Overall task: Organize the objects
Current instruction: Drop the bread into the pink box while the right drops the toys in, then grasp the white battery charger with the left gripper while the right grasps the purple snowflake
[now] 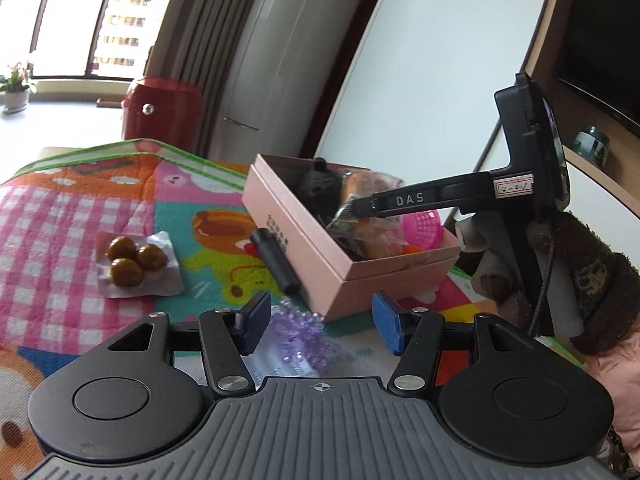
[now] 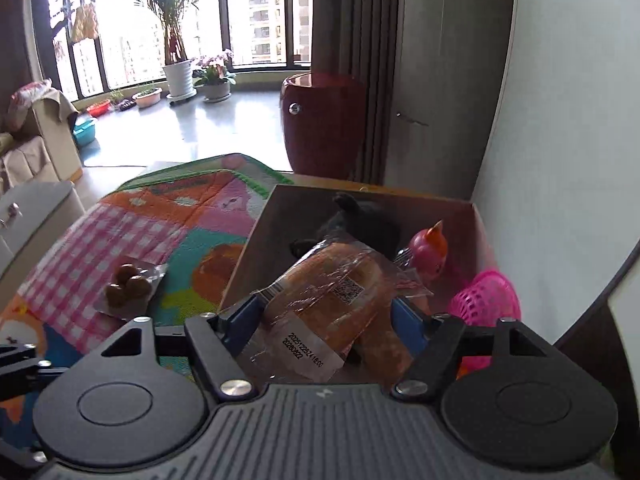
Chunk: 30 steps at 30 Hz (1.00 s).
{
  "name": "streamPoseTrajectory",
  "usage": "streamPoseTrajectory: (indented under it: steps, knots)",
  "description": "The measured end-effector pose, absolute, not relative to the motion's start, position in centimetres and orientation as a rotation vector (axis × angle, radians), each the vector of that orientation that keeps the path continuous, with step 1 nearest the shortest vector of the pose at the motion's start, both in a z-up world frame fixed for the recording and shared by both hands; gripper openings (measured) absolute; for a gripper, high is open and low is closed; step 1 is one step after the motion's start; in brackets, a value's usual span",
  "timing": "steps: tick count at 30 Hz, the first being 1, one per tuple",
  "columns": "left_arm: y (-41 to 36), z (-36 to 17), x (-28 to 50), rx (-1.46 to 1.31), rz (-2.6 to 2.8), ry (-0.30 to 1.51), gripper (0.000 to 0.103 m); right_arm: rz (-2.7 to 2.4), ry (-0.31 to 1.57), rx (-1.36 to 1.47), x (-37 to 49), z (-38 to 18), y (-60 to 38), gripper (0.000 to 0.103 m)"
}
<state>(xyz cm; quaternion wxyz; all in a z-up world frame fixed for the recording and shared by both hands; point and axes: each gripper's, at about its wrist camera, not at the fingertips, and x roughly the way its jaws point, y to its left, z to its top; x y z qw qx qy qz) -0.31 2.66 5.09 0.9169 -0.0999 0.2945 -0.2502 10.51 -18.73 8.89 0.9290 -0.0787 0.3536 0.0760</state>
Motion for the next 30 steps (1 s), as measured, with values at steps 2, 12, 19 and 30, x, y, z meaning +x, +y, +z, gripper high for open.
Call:
streamPoseTrajectory:
  steps: [2,12,19,30]
  knots:
    - [3.3,4.7,-0.5,-0.199,-0.488,0.622,0.061,0.13,0.732,-0.175,11.4,8.1,-18.9,0.06]
    - [4.2,3.3,-1.6,-0.186,-0.478,0.692,0.061,0.379,0.79,0.099,8.9,9.2,-21.1,0.057]
    - [2.4,2.4,-0.2,-0.191,-0.412,0.74,0.061,0.261,0.696,0.05,3.2,9.7,-23.0,0.09]
    - [-1.7,1.6,0.7,-0.018,-0.404,0.743,0.065,0.158,0.831,0.102,-1.5,2.6,-25.4,0.103]
